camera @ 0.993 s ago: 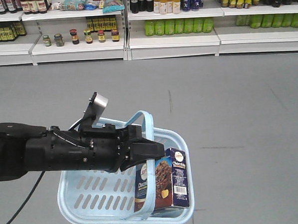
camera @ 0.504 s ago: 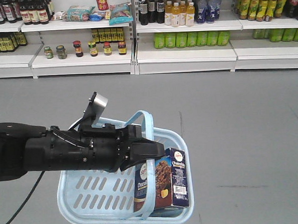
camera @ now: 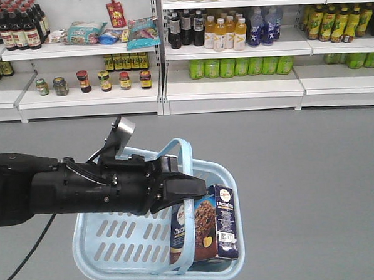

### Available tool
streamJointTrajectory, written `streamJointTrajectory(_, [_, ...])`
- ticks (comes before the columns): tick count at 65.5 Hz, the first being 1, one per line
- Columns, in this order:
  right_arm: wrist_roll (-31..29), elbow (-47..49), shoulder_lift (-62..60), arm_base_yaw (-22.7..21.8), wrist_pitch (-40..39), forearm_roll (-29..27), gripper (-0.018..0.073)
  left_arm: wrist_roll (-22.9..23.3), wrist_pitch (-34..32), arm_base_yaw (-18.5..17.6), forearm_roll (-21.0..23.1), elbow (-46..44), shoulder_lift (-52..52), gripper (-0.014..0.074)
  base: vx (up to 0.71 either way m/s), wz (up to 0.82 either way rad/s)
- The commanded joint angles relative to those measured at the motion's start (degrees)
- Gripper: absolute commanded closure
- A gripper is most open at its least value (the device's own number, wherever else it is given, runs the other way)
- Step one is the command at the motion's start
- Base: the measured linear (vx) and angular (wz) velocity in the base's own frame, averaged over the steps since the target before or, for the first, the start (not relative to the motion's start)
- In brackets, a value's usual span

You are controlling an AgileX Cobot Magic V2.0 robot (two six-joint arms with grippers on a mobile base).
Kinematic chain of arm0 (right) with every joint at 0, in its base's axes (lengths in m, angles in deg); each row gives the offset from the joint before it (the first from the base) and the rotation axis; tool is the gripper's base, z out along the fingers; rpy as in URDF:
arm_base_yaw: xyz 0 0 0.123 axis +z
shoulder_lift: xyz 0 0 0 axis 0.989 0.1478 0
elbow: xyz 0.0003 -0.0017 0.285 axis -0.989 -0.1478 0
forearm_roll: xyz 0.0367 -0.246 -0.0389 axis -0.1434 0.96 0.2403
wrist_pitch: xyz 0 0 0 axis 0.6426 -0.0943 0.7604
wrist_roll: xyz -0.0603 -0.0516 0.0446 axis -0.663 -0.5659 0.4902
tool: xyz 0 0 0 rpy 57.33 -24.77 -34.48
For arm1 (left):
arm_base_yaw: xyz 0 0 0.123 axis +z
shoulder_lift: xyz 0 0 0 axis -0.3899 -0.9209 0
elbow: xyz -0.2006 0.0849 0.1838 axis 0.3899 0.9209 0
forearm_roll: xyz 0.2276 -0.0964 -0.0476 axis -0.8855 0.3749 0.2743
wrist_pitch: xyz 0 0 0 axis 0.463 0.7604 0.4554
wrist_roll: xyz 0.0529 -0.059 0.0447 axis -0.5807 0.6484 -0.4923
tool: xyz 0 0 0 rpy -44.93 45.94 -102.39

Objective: Left arm holds basket, right arm returns cookies
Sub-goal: 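Hold the basket with the left gripper while driving along the drink shelves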

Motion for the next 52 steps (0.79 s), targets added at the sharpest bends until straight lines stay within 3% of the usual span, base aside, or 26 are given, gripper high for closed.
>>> streamJointTrajectory(1, [-0.4, -1.0, -0.7, 0.0, -4.2, 0.4, 0.0562, -0.3, 3.3, -0.3, 6.3, -2.1, 2.5, 0.0599, 0.51, -0.04])
streamJointTrajectory(52, [-0.4, -1.0, -0.7, 0.0, -4.2, 0.4, 0.0562, -0.3, 3.1, -0.3, 6.3, -2.1, 2.5, 0.0599, 0.5, -0.05])
